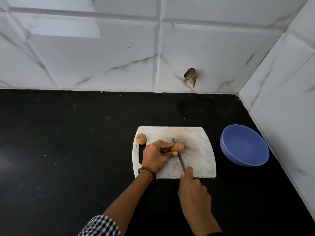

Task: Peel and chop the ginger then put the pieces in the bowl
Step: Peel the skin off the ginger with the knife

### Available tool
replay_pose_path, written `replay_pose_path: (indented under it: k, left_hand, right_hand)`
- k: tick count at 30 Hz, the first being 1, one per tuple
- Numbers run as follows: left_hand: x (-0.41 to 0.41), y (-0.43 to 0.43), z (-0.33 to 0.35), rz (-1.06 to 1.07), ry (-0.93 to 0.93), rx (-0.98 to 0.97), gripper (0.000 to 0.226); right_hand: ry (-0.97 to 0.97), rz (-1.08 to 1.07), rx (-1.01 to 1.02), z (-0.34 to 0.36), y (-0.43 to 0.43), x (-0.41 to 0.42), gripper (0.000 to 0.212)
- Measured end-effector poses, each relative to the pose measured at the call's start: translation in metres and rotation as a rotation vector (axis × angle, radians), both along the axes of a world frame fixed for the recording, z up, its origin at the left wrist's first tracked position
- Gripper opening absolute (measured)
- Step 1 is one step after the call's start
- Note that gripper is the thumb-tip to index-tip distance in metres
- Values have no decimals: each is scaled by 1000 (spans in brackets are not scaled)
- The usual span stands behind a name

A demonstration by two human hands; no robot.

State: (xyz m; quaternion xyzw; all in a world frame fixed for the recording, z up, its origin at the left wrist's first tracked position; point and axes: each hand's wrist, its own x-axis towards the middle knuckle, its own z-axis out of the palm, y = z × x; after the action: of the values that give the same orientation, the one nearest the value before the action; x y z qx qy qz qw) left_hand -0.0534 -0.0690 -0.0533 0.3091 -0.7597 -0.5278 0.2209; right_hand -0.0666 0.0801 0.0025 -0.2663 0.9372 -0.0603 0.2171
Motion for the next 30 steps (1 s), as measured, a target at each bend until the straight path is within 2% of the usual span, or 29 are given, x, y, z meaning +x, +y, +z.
replay_pose_path:
  k: [5,9,14,17,21,26,30]
  left_hand:
    - [0,0,0,-2,-10,-2,34]
    - [0,0,0,-11,-19,2,34]
    - [0,0,0,-12,-22,-7,34]
    - [0,0,3,-45,-47,-45,35]
    - [-2,-6,7,-140,-119,-154,44]
    - [-10,-13,18,-359,-308,-385,56]
    - [-15,-17,24,-497,-371,-486,58]
  right_hand:
    - [-14,3,1,3,8,8,18]
    - [-65,-52,38,6,16,12,31]
    - [-87,-98,60,11,23,17,35]
    - [-80,-88,62,12,30,19,25]
    - [-114,-81,78,16,39,18,20]
    - [-153,-57,121,27,44,9,13]
    - [-131,-45,98,30,49,-1,18]
